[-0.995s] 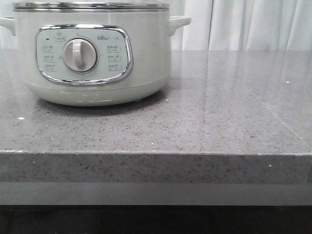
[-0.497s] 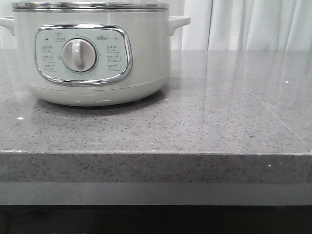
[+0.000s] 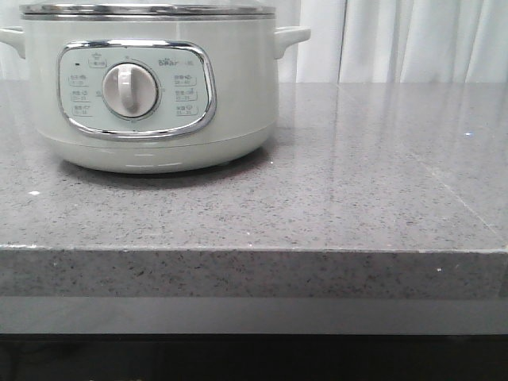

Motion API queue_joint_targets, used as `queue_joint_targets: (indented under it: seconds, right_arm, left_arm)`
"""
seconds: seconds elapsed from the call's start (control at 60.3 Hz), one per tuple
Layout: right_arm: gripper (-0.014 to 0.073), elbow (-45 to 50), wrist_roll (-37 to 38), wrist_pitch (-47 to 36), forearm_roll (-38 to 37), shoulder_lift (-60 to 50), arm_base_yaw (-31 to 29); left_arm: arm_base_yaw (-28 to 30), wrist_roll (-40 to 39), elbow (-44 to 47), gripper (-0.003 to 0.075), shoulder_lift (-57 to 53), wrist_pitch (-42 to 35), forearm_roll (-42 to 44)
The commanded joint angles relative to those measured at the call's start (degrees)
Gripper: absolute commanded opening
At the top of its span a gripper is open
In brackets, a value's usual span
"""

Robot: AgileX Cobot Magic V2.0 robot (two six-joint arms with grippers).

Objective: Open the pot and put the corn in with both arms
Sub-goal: 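Release the lid knob and raise the left gripper away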

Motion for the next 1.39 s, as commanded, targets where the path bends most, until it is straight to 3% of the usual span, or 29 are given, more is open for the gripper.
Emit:
queue_joint_targets:
  seconds: [0.0,0.348,0.995,1.161,1.376]
  right_arm:
    - [-0.0059,-1.56,-0.66,-4.71,-0.17,0.41,-0.29]
    - [-0.0059,-1.56,-0.66,-4.71,-0.17,0.41,-0.29]
    - [-0.0059,-1.56,-0.66,-4.71,-0.17,0.41,-0.29]
    - [-0.0059,-1.56,-0.66,-4.71,-0.17,0.41,-0.29]
    - [-0.0059,-1.56,-0.66,-4.71,-0.17,0.41,-0.29]
  left_arm:
    - [-0.10,-0.36,1.69,-0.0018,-5.74,-5.02,-1.72]
    - [-0.10,-0.36,9.31,-0.0018,-23.78,-5.02,-1.72]
    - [-0.10,-0.47,9.84,-0.0018,-24.29,-4.66,-0.25]
    - [1.20,-15.50,11.40,-0.0018,-24.29,-4.66,14.83]
    - [9.97,-15.49,16.40,-0.0018,-25.24,-4.66,15.06]
